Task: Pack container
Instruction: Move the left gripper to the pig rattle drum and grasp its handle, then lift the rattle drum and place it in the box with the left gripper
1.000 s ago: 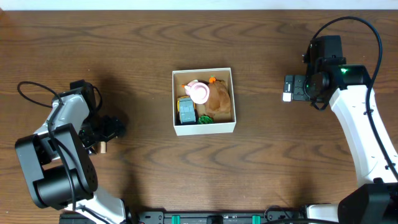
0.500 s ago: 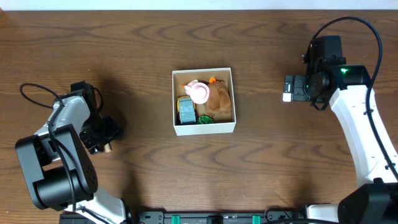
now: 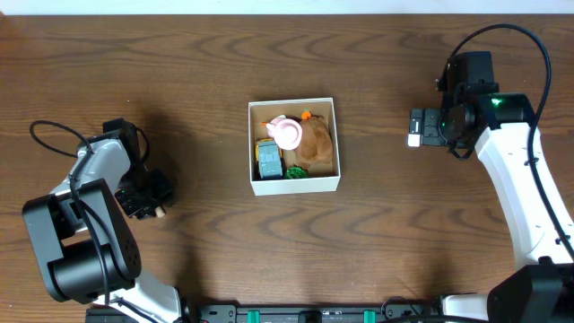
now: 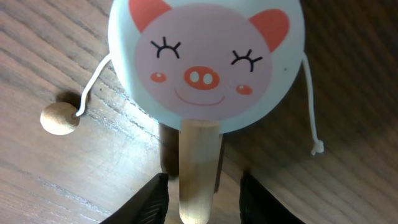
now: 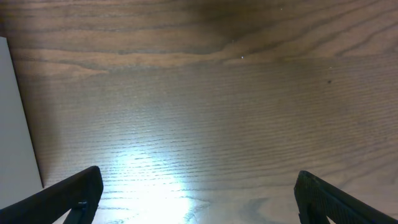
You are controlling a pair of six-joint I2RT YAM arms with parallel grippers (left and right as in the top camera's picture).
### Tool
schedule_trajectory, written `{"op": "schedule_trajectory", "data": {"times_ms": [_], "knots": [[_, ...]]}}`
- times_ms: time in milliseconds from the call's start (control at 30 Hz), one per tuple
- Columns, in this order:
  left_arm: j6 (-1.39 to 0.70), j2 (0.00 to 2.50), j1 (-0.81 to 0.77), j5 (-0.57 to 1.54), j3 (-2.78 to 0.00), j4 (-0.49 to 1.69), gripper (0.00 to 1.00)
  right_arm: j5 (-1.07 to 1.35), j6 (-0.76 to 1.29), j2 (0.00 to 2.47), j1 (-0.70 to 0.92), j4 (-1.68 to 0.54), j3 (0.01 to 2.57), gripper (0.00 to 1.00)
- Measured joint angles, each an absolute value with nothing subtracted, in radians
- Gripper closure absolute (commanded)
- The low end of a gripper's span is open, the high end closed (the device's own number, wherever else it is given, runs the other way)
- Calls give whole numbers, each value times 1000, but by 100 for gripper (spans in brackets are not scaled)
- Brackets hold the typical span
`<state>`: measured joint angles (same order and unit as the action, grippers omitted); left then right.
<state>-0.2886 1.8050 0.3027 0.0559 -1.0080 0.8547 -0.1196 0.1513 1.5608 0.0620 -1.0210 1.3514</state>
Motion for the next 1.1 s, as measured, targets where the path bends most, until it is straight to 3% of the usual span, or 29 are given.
{"op": "schedule_trajectory", "data": {"times_ms": [367,467,667,933,1100], "knots": [[-289,1805,303,52,-1006,854,81,-120,151,1561,62,-1021,1351,1],[-287,1805,303,49,-1006,854,81,-120,151,1561,62,-1021,1351,1],[-290,1805,303,46,-1006,857,94,-120,151,1561,62,-1021,1351,1],[-288,1812,297,39,-1057,928,94,-120,151,1561,62,-1021,1351,1],[-283,1796,211,26,-1232,1034,94,-120,151,1561,62,-1015,1351,1]]}}
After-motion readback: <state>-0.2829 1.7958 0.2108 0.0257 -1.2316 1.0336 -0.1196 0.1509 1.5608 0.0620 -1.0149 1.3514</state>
